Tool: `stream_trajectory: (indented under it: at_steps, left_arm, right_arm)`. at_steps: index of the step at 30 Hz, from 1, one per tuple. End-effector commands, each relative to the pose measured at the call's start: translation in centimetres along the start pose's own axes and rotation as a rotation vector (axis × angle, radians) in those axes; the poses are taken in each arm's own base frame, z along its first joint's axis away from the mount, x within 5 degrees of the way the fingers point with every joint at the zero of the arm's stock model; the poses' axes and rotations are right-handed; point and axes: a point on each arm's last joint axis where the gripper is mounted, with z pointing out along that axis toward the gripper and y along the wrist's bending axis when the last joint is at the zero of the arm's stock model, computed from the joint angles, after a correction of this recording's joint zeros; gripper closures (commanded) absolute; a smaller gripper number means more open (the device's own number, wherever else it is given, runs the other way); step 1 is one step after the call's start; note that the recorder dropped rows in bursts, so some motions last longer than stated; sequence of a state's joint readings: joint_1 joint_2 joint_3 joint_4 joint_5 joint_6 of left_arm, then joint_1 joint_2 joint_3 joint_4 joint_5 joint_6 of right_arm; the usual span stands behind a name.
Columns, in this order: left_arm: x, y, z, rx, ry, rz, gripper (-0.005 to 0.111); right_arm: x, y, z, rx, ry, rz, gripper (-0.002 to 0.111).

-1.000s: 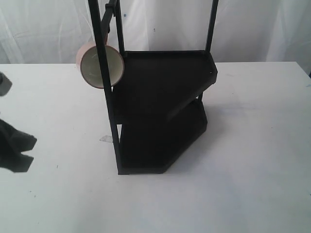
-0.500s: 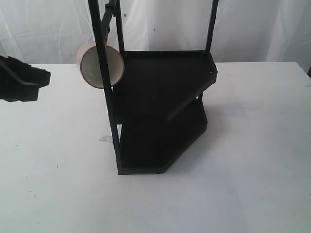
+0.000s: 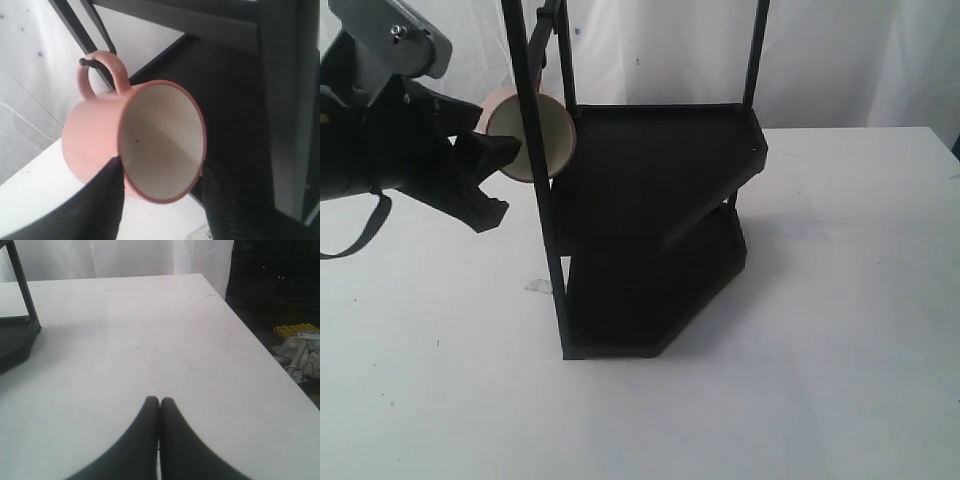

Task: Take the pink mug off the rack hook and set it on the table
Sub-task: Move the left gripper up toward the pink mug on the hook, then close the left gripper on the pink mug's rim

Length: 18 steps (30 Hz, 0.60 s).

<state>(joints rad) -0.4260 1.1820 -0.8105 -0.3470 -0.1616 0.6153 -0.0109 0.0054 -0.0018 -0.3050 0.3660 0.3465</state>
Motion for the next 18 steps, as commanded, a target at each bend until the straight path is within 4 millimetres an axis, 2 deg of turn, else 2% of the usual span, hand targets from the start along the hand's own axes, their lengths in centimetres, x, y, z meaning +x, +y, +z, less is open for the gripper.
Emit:
stream_trajectory:
  at_steps: [1,7,12,18]
  left_arm:
    - [-0.3,0.4,1.0,-0.06,-0.05,-0.013,0.054]
    - [0.4,0.9,2.7,-0.146,-0.055,0.046,0.054]
    - [0.5,1.1,2.9,-0.171,-0.051,0.049,0.054]
    - [0.5,1.2,2.9,-0.181,-0.053,0.049,0.062]
  right_arm:
    - [0.0,0.0,0.0,-0.002,-0.012,-0.015,0.108]
    - [0.0,0.0,0.0,-0.002,-0.012,-0.015,0.108]
    - [0.0,0.0,0.0,-0.002,-0.012,-0.015,0.108]
    - [0.0,0.0,0.0,-0.002,-0.012,-0.015,0.108]
